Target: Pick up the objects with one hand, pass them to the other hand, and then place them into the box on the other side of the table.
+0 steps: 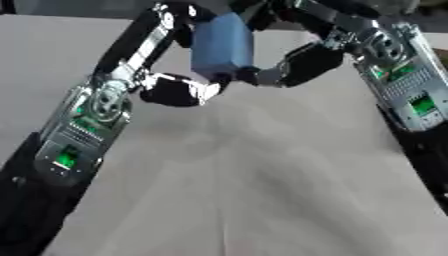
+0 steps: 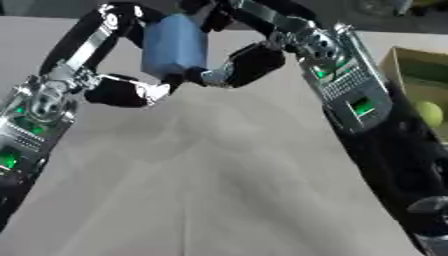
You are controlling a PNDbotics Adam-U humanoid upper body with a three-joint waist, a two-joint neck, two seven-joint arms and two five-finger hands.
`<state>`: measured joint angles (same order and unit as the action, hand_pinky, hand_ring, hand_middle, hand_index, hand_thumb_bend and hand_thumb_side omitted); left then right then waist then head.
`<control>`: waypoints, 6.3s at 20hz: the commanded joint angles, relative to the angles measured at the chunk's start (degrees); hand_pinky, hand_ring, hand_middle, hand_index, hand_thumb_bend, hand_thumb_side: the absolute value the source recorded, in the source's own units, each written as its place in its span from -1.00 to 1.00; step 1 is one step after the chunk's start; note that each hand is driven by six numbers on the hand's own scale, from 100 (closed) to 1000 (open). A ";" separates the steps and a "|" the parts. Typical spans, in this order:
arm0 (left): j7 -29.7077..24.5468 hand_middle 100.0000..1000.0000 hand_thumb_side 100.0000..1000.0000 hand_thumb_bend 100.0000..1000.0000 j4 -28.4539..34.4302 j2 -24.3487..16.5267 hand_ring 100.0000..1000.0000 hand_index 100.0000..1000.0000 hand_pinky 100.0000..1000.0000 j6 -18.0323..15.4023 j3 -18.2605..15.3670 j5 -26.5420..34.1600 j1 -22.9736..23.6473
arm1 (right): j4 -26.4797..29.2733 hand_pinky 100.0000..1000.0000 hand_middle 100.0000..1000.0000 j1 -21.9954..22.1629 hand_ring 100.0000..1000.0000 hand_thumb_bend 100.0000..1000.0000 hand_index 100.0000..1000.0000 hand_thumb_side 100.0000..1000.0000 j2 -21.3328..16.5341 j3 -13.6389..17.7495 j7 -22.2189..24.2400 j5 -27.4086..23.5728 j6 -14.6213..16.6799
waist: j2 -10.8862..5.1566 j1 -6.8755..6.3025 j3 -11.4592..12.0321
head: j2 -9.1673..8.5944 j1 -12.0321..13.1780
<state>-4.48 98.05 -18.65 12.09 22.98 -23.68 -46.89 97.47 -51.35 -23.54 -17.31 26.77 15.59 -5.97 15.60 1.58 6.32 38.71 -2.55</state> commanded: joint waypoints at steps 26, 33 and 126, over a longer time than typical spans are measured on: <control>1.02 -0.23 -1.00 -0.41 1.62 1.94 0.00 0.14 0.21 0.50 0.01 1.42 -1.26 | 1.24 0.32 0.24 -0.28 0.17 -0.71 0.35 -0.96 -1.30 0.44 -4.95 -3.42 -4.06 | -2.08 0.62 0.09 | -0.05 -0.01; 1.22 -0.06 -0.94 -0.05 1.55 1.61 0.15 0.38 0.31 1.77 -0.11 0.94 -1.12 | 1.63 0.28 0.16 -0.12 0.11 -1.00 0.28 -0.96 -1.77 0.53 -5.45 -5.97 -4.80 | -2.09 0.57 -0.01 | -0.13 -0.22; 23.68 0.13 -0.26 0.36 6.80 -10.90 0.31 0.58 0.48 4.61 -16.08 12.01 12.15 | -8.05 0.89 1.00 38.05 0.87 -1.00 1.00 0.05 -22.36 32.88 -34.64 -16.93 -1.48 | -0.51 -0.71 -1.57 | -2.87 -13.13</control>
<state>18.86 104.04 -28.80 16.72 7.61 -12.03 -34.27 87.95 -12.69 -44.54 14.53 -6.65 0.71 -7.66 15.67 1.54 4.77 36.13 -15.96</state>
